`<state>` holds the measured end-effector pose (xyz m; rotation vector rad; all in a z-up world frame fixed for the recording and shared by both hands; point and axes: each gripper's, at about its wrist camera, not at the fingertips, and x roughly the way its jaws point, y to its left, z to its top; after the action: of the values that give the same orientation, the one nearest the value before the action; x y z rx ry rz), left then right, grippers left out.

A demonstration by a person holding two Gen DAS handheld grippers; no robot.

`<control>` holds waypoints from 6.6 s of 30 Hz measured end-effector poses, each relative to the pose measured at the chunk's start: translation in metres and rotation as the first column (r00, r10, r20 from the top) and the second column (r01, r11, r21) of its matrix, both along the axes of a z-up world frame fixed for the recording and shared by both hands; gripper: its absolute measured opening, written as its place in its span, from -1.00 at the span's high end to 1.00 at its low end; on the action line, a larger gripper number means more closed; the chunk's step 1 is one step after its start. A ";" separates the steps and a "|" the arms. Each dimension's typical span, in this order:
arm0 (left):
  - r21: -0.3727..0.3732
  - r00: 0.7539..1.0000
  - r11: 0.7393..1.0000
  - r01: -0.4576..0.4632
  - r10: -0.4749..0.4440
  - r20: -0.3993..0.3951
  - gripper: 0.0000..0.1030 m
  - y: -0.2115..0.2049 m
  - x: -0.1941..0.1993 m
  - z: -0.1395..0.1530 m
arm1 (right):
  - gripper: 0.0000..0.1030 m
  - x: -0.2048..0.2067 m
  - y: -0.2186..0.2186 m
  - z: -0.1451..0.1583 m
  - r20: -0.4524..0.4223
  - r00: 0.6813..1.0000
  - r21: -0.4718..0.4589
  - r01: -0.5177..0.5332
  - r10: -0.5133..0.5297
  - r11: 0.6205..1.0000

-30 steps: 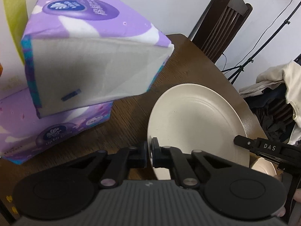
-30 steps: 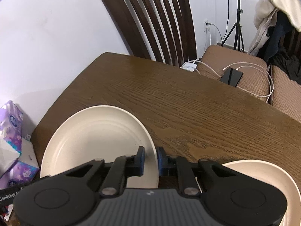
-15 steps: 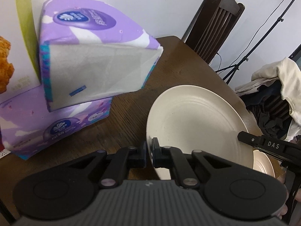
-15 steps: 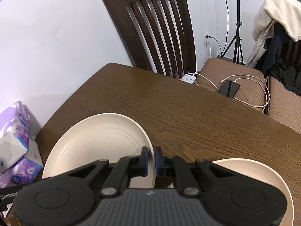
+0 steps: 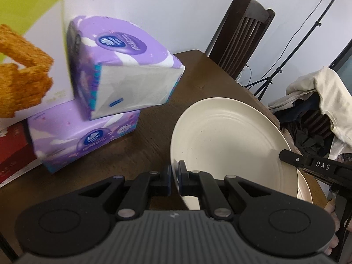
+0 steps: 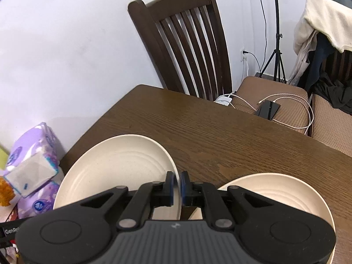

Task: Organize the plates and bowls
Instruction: 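Lift and carry the held plates across the table with both grippers, then lower the plates onto the table and open both grippers, then withdraw both open grippers up and away from the placed plates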

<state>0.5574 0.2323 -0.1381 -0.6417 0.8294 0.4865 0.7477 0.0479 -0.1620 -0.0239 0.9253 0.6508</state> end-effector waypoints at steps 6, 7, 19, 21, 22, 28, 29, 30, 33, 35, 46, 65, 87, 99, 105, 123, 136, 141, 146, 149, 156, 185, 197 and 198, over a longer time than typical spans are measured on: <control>0.013 1.000 1.000 0.013 -0.013 0.020 0.89 -0.003 -0.020 0.019 | 0.89 -0.022 -0.007 0.019 0.016 1.000 0.022 0.008 -0.009 1.000; 0.017 1.000 1.000 0.014 -0.014 0.025 0.89 -0.004 -0.024 0.023 | 0.89 -0.026 -0.008 0.022 0.019 1.000 0.024 0.009 -0.009 1.000; 0.035 0.998 0.999 0.034 -0.036 0.060 0.89 -0.011 -0.068 0.053 | 0.90 -0.084 -0.026 0.056 0.053 0.998 0.046 0.032 -0.034 0.998; 0.040 0.997 0.998 0.039 -0.041 0.062 0.89 -0.013 -0.075 0.057 | 0.90 -0.094 -0.030 0.060 0.056 0.998 0.049 0.039 -0.042 0.998; 0.041 0.997 0.998 0.042 -0.044 0.062 0.89 -0.015 -0.077 0.059 | 0.90 -0.099 -0.032 0.062 0.056 0.997 0.052 0.042 -0.045 0.998; 0.047 0.995 0.997 0.054 -0.057 0.079 0.89 -0.020 -0.101 0.070 | 0.90 -0.126 -0.042 0.071 0.064 0.996 0.060 0.059 -0.063 0.996; 0.048 0.995 0.997 0.055 -0.059 0.080 0.89 -0.022 -0.106 0.072 | 0.90 -0.131 -0.043 0.072 0.065 0.996 0.062 0.061 -0.065 0.996; 0.050 0.995 0.997 0.056 -0.060 0.080 0.89 -0.023 -0.110 0.073 | 0.90 -0.135 -0.045 0.073 0.066 0.996 0.062 0.063 -0.067 0.996; 0.051 0.994 0.997 0.059 -0.063 0.085 0.89 -0.025 -0.123 0.077 | 0.90 -0.150 -0.047 0.076 0.070 0.995 0.061 0.067 -0.071 0.996; 0.048 0.994 0.997 0.063 -0.067 0.088 0.89 -0.026 -0.131 0.080 | 0.90 -0.159 -0.049 0.077 0.071 0.995 0.061 0.069 -0.073 0.996; 0.071 0.989 0.992 0.105 -0.112 0.093 0.89 -0.039 -0.170 0.094 | 0.89 -0.208 -0.061 0.081 0.078 0.992 0.061 0.093 -0.098 0.994; 0.102 0.973 0.974 0.202 -0.212 0.096 0.89 -0.072 -0.225 0.109 | 0.89 -0.293 -0.104 0.095 0.108 0.979 0.069 0.166 -0.173 0.984; 0.125 0.942 0.944 0.307 -0.320 0.102 0.88 -0.121 -0.282 0.113 | 0.90 -0.378 -0.161 0.098 0.115 0.956 0.088 0.260 -0.270 0.961; 0.110 0.924 0.925 0.363 -0.373 0.084 0.88 -0.150 -0.314 0.101 | 0.90 -0.424 -0.196 0.090 0.121 0.945 0.092 0.293 -0.303 0.952; 0.099 0.912 0.913 0.396 -0.404 0.071 0.88 -0.165 -0.327 0.090 | 0.90 -0.443 -0.214 0.080 0.109 0.939 0.088 0.318 -0.326 0.944; 0.053 0.884 0.883 0.466 -0.466 -0.008 0.87 -0.187 -0.338 0.055 | 0.90 -0.478 -0.249 0.043 0.070 0.926 0.060 0.368 -0.371 0.928; 0.021 0.873 0.874 0.485 -0.482 -0.077 0.87 -0.192 -0.336 0.020 | 0.91 -0.482 -0.251 0.008 0.028 0.926 0.025 0.375 -0.376 0.927; 0.003 0.869 0.873 0.488 -0.485 -0.099 0.87 -0.192 -0.333 0.007 | 0.91 -0.481 -0.252 -0.004 0.012 0.927 0.006 0.376 -0.376 0.927; -0.013 0.866 0.874 0.486 -0.483 -0.127 0.86 -0.190 -0.331 -0.007 | 0.91 -0.477 -0.251 -0.015 -0.008 0.927 -0.003 0.375 -0.375 0.927; -0.022 0.866 0.875 0.483 -0.481 -0.138 0.86 -0.188 -0.328 -0.013 | 0.91 -0.475 -0.248 -0.021 -0.018 0.928 -0.008 0.371 -0.371 0.929; -0.037 0.868 0.881 0.472 -0.471 -0.155 0.86 -0.183 -0.326 -0.024 | 0.91 -0.471 -0.242 -0.031 -0.030 0.934 -0.025 0.355 -0.355 0.935; -0.015 0.877 0.888 0.460 -0.457 -0.147 -0.38 -0.175 -0.327 -0.020 | 0.32 -0.470 -0.246 -0.032 -0.065 0.933 -0.028 0.353 -0.354 0.935; 0.042 0.892 0.893 0.449 -0.445 -0.081 -1.00 -0.166 -0.341 0.006 | -0.73 -0.482 -0.243 -0.013 -0.043 0.930 -0.065 0.361 -0.364 0.930; 0.040 0.893 0.893 0.448 -0.444 -0.075 -1.00 -0.164 -0.343 0.008 | -0.79 -0.484 -0.243 -0.012 -0.046 0.931 -0.065 0.359 -0.363 0.931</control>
<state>0.2143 0.0681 -0.1304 -0.3655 0.9877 0.1096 0.2641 -0.1949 -0.1741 0.1143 0.9726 0.2835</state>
